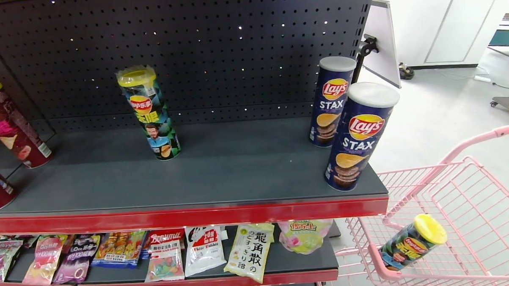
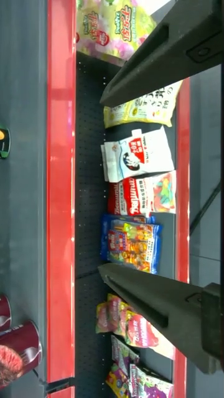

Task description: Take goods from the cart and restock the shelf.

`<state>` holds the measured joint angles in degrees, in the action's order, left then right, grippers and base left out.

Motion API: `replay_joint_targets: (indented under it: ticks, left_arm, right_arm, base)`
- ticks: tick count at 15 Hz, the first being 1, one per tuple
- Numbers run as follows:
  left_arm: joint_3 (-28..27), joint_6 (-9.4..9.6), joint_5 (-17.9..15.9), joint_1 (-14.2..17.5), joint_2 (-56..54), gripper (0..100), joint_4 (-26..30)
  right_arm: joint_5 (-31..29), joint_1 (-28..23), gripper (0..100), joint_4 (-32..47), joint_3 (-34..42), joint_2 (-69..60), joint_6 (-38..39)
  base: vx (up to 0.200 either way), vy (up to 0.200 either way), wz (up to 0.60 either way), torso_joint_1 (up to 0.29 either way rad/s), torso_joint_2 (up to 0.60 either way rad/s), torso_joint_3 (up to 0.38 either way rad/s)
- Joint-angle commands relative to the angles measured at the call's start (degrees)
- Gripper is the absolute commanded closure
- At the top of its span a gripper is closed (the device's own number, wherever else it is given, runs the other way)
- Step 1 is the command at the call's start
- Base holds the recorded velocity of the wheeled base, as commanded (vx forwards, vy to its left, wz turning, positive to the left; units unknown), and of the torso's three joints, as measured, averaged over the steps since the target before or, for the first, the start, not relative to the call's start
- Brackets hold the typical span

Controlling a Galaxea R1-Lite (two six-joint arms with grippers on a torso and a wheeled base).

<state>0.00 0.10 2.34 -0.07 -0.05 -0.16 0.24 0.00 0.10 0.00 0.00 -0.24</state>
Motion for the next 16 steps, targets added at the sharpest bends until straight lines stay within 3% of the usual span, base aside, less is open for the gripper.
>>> replay_joint_targets:
  ticks: [1,9,16]
  left_arm:
    - [0.0,-0.01,0.0,0.0,0.0,0,0.0]
    - [0.0,-0.01,0.0,0.0,0.0,0,0.0]
    - [0.0,-0.01,0.0,0.0,0.0,0,0.0]
  right_arm:
    - [0.0,0.0,0,0.0,0.0,0.1,-0.1]
    - [0.0,0.0,0,0.0,0.0,0.1,0.0]
    - [-0.2,0.0,0,0.0,0.0,0.1,0.0]
  base:
    - [0.000,0.000,-0.60,0.002,0.00,0.002]
    - [0.000,0.000,-0.60,0.005,0.00,0.001]
    - [0.000,0.000,0.00,0.000,0.00,0.000]
